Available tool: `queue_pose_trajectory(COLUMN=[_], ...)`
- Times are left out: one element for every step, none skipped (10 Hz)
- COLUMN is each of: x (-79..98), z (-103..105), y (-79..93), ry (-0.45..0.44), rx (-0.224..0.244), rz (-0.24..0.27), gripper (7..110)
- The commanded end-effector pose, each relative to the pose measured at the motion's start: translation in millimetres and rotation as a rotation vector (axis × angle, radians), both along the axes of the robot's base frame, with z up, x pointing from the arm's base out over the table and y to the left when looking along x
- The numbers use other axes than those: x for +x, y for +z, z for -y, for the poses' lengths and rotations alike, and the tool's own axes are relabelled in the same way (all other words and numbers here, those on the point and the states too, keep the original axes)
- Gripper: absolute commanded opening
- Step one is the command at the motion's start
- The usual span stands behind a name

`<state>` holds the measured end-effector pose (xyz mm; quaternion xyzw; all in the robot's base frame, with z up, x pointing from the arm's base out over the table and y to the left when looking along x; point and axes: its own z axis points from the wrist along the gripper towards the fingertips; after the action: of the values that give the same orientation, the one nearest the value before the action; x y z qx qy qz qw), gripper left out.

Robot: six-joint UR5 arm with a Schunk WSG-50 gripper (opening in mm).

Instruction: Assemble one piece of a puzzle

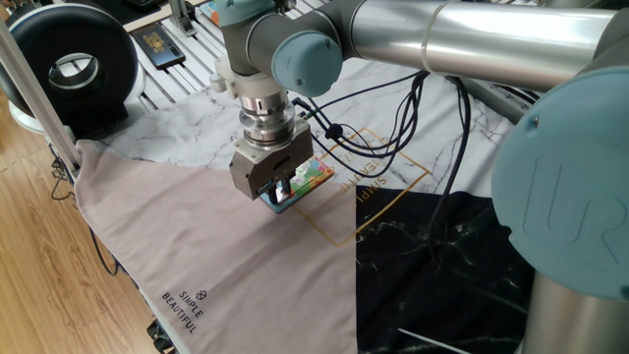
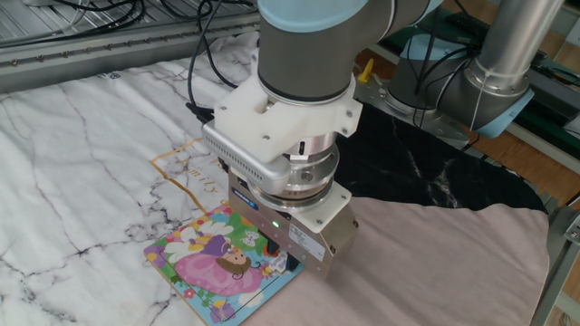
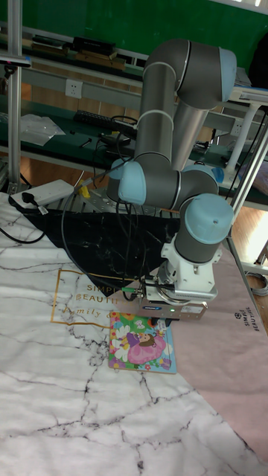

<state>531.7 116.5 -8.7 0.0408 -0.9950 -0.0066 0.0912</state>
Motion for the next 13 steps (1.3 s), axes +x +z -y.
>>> queue_pose_trajectory(x=[1.4,1.5,1.5,1.6,1.6,1.7,1.3,0.9,0.1,-0.6,-1.0,-1.0,-0.8], z=[-3.4,-4.8,-4.4,-3.7,-0.4,-0.5,-0.4,-0.6,-2.3,-2.8,-2.8,-2.5,-2.4], y=[1.0,1.1,0.9,0.8,0.7,0.8,0.9,1.2,1.5,1.7,1.8,1.8,1.6], ry=[-0.002,-0.002,0.002,0.005,0.011,0.008,0.008,0.008,0.008,0.007,0.007,0.008,0.010], rx=[0.019,0.026,0.026,0.025,0.014,0.015,0.015,0.017,0.023,0.024,0.024,0.023,0.023], rz=[-0.001,-0.001,0.000,0.000,0.000,0.000,-0.002,-0.004,-0.007,-0.010,-0.011,-0.011,-0.011], gripper=[7,7,7,7,7,7,7,7,7,7,7,7,7])
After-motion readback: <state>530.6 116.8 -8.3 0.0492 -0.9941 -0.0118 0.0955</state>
